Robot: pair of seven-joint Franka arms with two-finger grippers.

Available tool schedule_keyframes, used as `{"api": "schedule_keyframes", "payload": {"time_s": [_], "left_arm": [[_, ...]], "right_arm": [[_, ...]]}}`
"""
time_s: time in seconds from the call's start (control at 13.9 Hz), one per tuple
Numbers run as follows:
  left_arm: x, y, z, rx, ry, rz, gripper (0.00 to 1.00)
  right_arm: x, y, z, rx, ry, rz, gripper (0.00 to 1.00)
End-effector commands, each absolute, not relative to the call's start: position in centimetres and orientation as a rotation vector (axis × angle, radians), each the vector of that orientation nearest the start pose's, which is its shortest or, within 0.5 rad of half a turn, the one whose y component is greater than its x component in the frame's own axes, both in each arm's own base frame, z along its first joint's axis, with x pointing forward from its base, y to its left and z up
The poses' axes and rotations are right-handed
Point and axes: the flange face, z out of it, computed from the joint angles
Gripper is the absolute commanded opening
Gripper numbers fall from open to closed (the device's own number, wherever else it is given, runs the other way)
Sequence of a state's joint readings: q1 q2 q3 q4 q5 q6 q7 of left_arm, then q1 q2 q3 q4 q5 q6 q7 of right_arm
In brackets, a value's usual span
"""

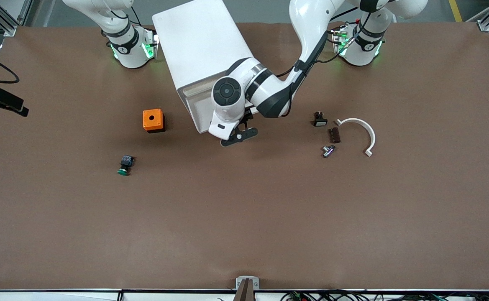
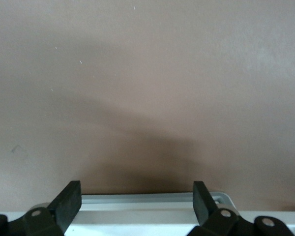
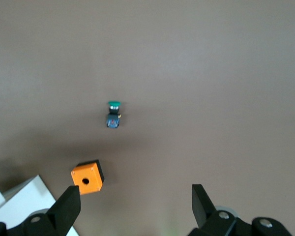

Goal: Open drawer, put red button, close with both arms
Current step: 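Press the drawer fully shut with the left gripper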

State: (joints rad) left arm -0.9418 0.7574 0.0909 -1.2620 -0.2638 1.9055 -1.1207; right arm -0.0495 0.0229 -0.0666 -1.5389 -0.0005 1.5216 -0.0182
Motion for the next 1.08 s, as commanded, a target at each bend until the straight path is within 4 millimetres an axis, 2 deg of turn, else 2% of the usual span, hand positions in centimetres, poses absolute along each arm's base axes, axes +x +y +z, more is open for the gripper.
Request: {"api": "schedule_keyframes", "payload": {"time_s": [0.0,0.14,0.51,1.01], "left_arm": [[44.9,-58.2,30.7,-3.098,-0.549,0.368,1.0],[43.8,-59.0,30.7,-3.112,-0.541,0.432,1.0],[42.3,-59.7,30.0,-3.104,-0.514,0.468,1.0],[40.9,-60.6,30.3,-3.114,-0.492,0.524,1.0]], "right_arm": [[55.0,-7.9,61.9,-3.117,0.211,0.044,1.0],[54.6,-7.3,62.5,-3.129,0.187,0.014,1.0],[53.1,-7.7,63.3,-3.118,0.208,-0.002,1.0],[51.9,-8.5,63.9,-3.114,0.222,-0.031,1.0]]}}
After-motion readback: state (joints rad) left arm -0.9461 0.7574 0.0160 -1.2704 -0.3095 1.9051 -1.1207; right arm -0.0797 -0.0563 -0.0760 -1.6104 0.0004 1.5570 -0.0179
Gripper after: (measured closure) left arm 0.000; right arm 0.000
